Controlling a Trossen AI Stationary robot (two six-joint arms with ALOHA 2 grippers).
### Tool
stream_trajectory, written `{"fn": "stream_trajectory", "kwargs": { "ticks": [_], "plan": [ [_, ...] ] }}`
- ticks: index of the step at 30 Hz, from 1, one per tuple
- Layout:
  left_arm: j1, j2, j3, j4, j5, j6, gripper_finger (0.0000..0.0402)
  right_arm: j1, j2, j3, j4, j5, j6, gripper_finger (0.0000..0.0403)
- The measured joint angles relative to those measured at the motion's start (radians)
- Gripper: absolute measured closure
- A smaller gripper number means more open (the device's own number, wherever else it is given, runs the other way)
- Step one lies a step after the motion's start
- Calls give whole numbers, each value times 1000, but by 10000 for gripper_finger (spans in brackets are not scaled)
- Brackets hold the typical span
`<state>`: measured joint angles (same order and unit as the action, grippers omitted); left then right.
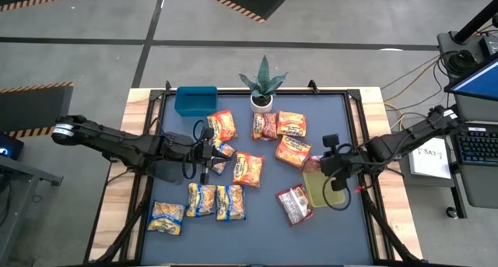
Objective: Sort Maruchan noodles
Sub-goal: Put the red noodle pack into the yellow bin
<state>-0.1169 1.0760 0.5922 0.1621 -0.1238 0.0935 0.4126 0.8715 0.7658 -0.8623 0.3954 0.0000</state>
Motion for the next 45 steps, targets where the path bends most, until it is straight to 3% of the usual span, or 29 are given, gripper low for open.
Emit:
{"fn": "stream_trajectory", "kwargs": {
  "ticks": [13,25,30,35,41,45],
  "plan": [
    [0,0,0,1,0,-6,402,0,118,4,10,9,0,370],
    [0,0,0,2,0,-7,402,0,101,38,-76,-3,34,370],
    [0,0,0,1,0,-7,402,0,100,114,-218,-7,184,370],
    [0,0,0,1,0,-2,402,-1,112,239,-321,-33,490,370],
    [0,0,0,7,0,6,402,4,192,412,-530,-303,807,370],
    [0,0,0,9,0,6,402,6,278,426,-633,-361,819,370]
  ]
}}
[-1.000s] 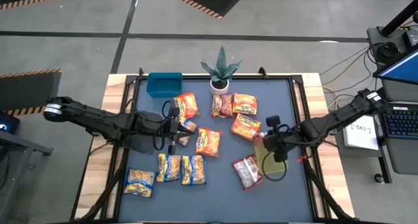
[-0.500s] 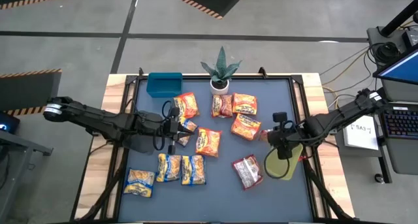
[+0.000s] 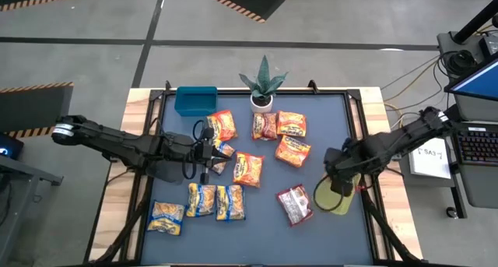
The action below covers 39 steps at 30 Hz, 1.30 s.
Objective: Sort Maruchan noodles
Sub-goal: Put the red noodle pack into the yellow bin
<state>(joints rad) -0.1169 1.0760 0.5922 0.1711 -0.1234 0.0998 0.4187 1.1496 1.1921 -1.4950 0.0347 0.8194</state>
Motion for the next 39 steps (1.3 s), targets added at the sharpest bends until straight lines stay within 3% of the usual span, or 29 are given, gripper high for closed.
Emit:
{"fn": "stream_trajectory", "kwargs": {
  "ticks": [2,10,16,21,26,35,39],
  "plan": [
    [0,0,0,0,0,4,402,0,49,-11,-25,-12,-11,370],
    [0,0,0,14,0,23,402,0,209,-50,-41,168,-51,370],
    [0,0,0,22,0,38,402,0,256,-67,44,257,-104,369],
    [0,0,2,23,0,38,402,0,246,-80,179,308,-179,369],
    [0,0,2,22,0,38,402,3,211,-115,205,344,-235,369],
    [0,0,2,22,1,38,402,2,116,-298,362,388,-503,369],
    [0,0,2,22,1,37,402,2,94,-368,468,389,-529,369]
  ]
}}
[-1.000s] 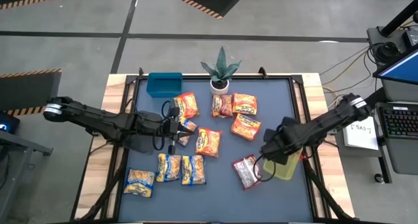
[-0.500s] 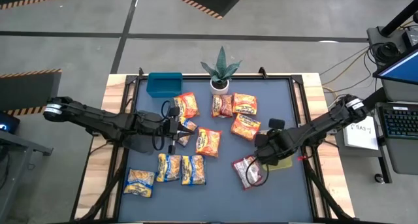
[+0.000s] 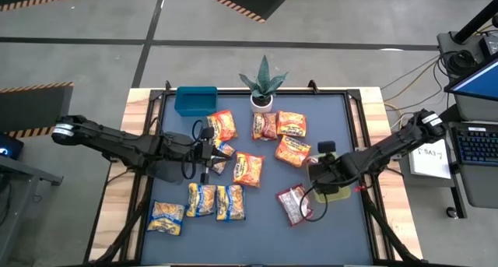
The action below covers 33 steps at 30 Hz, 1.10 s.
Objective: Sort Maruchan noodles
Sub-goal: Put the red noodle pack into the yellow bin
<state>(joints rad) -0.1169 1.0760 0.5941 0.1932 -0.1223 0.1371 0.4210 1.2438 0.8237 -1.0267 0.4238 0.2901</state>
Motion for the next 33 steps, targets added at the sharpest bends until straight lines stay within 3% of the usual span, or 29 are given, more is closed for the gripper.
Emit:
{"fn": "stream_trajectory", "kwargs": {
  "ticks": [10,24,33],
  "plan": [
    [0,11,0,0,0,-15,402,0,15,-15,23,4,-3,363],
    [0,29,0,2,1,-19,402,0,14,6,-11,-8,22,242],
    [0,29,0,3,1,-19,402,-1,14,131,-169,3,24,241]
  ]
}}
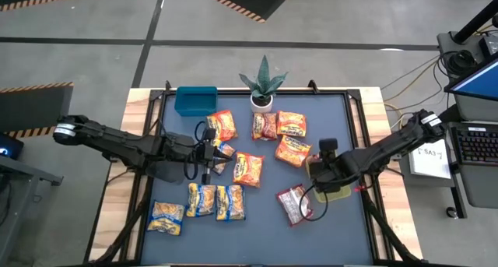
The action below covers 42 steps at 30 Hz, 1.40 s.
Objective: Sort Maruchan noodles
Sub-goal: Put the red noodle pack into the yellow bin
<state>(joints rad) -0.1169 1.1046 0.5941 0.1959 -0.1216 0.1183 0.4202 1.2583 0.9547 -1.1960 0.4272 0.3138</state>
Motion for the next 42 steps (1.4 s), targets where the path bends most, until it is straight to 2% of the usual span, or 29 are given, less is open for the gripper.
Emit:
{"fn": "stream_trajectory", "kwargs": {
  "ticks": [8,10,13,16,19,24,27,30,36,42],
  "plan": [
    [0,0,0,1,0,0,402,0,0,214,-134,3,121,250],
    [0,0,0,1,0,0,402,-1,0,268,-156,-52,176,252],
    [0,0,0,1,0,1,402,-15,0,304,-186,-196,307,265],
    [0,0,0,0,0,15,402,-18,0,282,-193,-326,415,293],
    [0,0,0,1,0,34,402,0,1,234,-190,-376,473,332],
    [0,0,0,20,0,65,402,-1,-1,103,-189,-362,488,388],
    [0,-1,0,38,0,82,402,-8,0,21,-189,-343,482,390],
    [0,-1,0,50,0,97,402,-8,0,-30,-179,-273,483,390],
    [0,-1,0,58,0,109,402,-8,0,-42,-172,-112,468,390],
    [0,-1,0,58,0,106,402,-8,0,-43,-151,-16,445,390]
  ]
}}
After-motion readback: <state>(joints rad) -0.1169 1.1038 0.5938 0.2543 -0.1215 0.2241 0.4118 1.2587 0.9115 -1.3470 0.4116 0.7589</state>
